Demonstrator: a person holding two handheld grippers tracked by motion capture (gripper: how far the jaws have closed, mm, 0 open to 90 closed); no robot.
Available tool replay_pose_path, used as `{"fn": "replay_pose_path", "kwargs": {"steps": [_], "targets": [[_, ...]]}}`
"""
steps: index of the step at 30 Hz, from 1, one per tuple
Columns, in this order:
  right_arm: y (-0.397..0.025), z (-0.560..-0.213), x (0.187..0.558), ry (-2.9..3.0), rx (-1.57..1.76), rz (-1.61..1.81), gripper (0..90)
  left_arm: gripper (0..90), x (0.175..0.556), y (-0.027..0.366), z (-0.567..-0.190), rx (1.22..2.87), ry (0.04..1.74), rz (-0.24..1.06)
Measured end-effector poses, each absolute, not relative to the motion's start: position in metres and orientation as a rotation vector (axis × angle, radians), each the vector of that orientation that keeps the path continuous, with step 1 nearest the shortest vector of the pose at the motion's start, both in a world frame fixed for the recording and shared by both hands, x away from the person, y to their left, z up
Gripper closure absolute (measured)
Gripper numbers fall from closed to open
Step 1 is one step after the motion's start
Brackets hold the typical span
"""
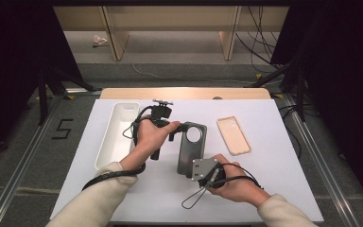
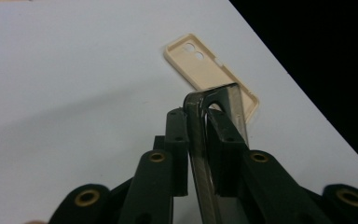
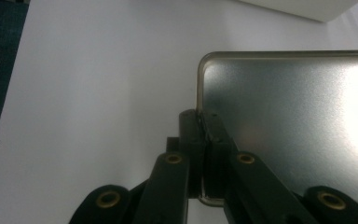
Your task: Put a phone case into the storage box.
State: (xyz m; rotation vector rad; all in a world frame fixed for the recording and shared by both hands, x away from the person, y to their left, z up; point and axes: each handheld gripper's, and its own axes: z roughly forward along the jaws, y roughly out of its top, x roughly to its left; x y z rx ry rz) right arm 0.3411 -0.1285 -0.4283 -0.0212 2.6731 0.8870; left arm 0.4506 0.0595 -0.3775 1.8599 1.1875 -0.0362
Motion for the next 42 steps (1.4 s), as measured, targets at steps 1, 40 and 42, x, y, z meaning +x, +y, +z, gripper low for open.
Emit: {"fn": "replay_pose_path", "kwargs": {"steps": [1,40,42], "targets": [[-0.128,-0.429,0.34,2.68,-0.019,0.88,89.2,81.2,0.45,0.059,-0.376,1.855,1.183,-0.05],[-0.188,-0.419,0.372,2.319,0.75,1.203,32.5,82.6,0.42,0.096,-0.371,1.746,0.876,0.267],[-0.19,-0.419,0.372,2.311,0.763,1.209,31.9,82.6,0.418,0.099,-0.37,1.74,0.869,0.276]]}}
